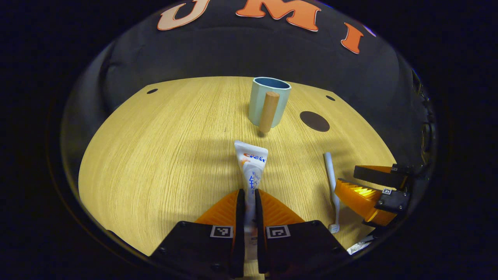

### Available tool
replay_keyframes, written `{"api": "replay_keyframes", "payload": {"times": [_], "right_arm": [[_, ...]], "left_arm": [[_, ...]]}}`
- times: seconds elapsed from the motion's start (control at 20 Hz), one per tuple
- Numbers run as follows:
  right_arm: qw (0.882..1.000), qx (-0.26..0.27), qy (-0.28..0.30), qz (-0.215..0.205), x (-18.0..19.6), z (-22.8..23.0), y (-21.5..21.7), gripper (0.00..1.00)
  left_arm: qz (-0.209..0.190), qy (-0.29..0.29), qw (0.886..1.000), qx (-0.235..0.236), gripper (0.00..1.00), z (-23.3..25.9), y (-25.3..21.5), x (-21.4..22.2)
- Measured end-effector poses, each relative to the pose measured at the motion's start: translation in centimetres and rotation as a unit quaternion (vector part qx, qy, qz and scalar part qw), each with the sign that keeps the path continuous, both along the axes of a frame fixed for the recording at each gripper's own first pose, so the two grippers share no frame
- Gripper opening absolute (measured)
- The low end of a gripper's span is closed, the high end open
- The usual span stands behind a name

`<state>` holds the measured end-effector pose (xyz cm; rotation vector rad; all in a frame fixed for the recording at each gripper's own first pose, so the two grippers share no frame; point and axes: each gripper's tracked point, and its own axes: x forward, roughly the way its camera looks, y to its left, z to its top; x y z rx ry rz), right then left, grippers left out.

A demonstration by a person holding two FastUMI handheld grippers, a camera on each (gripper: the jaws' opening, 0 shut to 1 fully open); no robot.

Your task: Put the toothbrush and toothpaste on the desktop into the cup, then pick up the cup and place it on the coaster on the desktop.

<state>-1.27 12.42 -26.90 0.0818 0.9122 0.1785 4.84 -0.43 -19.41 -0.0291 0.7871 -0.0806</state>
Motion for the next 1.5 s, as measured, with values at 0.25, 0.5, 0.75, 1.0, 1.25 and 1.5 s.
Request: {"api": "replay_keyframes", "payload": {"times": [0.25, 0.5, 0.75, 1.0, 1.25, 1.5], "right_arm": [[0.999, -0.023, 0.029, -0.009, 0.2, -2.0, 0.6, 0.69], [0.999, -0.028, 0.023, -0.023, 0.7, -2.0, 0.1, 0.4], [0.999, 0.013, 0.021, -0.039, 0.7, -1.8, -0.6, 0.07], [0.998, 0.031, 0.018, -0.051, 0.6, -1.7, -2.0, 0.05], [0.996, 0.061, -0.01, -0.061, 1.4, 0.5, -2.9, 0.04], [0.994, 0.077, -0.038, -0.072, 2.1, 2.8, -4.7, 0.05]], "left_arm": [[0.012, -0.006, 1.0, -0.005, 0.17, 0.3, 0.4, -0.1], [0.012, -0.01, 1.0, -0.007, 0.17, 0.5, 0.4, 0.0], [0.006, -0.022, 1.0, -0.01, 0.17, 0.8, 0.1, 0.5], [-0.004, -0.035, 0.999, -0.01, 0.17, 1.8, -0.5, 1.3], [-0.012, -0.062, 0.998, -0.021, 0.17, 3.0, -1.6, 3.1], [-0.026, -0.105, 0.994, -0.03, 0.17, 5.7, -2.4, 5.8]]}}
